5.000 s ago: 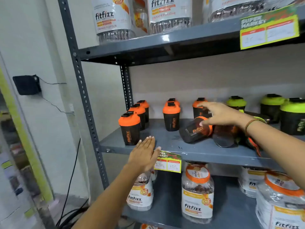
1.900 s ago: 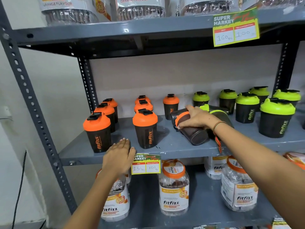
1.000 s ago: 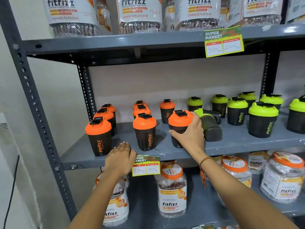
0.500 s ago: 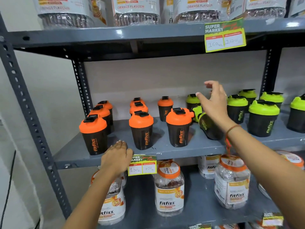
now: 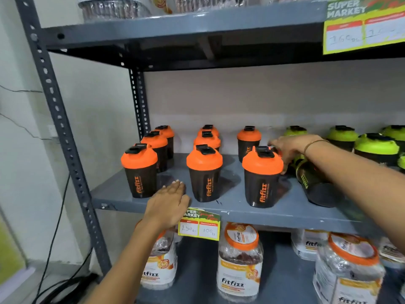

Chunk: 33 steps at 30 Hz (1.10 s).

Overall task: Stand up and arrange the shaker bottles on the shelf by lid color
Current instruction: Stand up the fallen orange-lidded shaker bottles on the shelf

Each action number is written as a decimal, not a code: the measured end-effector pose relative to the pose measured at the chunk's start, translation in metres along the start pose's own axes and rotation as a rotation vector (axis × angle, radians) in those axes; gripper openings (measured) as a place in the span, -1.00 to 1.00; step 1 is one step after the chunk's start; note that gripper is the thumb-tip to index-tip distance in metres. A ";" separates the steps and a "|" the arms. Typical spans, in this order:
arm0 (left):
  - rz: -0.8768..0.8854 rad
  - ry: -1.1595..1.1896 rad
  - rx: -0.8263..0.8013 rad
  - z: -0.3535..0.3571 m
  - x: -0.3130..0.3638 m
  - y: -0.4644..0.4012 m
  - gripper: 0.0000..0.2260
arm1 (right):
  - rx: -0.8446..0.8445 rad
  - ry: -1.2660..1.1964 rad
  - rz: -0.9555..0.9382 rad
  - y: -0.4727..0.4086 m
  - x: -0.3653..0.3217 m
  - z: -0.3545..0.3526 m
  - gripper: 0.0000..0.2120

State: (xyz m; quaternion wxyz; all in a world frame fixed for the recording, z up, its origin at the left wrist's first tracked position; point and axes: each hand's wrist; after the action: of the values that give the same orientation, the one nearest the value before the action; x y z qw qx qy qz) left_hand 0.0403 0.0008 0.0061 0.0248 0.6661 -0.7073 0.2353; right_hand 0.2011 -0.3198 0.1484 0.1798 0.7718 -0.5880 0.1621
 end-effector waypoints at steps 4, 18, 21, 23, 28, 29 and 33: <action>-0.001 -0.014 0.014 0.001 0.001 0.000 -0.50 | -0.002 0.032 -0.020 -0.015 -0.002 0.010 -0.09; 0.013 -0.023 0.037 0.003 0.000 -0.001 -0.50 | 0.348 0.003 -0.142 0.002 -0.003 -0.022 -0.35; 0.017 -0.029 0.040 0.003 -0.001 -0.002 -0.50 | 0.363 0.143 -0.195 0.008 -0.013 -0.038 -0.43; 0.016 -0.033 0.042 0.003 -0.001 -0.003 -0.50 | 0.339 0.243 -0.232 0.010 -0.021 -0.044 -0.46; 0.015 -0.023 0.061 0.005 -0.002 -0.002 -0.50 | 0.393 0.438 -0.303 0.004 -0.036 -0.052 -0.41; 0.016 -0.022 0.063 0.005 -0.002 -0.002 -0.50 | 0.393 0.433 -0.322 0.002 -0.038 -0.053 -0.39; 0.012 -0.023 0.066 0.004 -0.002 -0.001 -0.50 | 0.402 0.366 -0.380 0.003 -0.039 -0.056 -0.39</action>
State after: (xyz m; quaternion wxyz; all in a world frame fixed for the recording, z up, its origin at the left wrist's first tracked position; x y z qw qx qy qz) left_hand 0.0429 0.0009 0.0022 -0.0065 0.6652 -0.7033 0.2508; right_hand 0.1865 -0.2612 0.1797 0.1537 0.8459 -0.3476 0.3742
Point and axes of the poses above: each hand's wrist, its own y-axis away from the middle knuckle, its own z-axis out of the palm, x = y × z, and after that the axes turned 13 degrees about y, right-handed
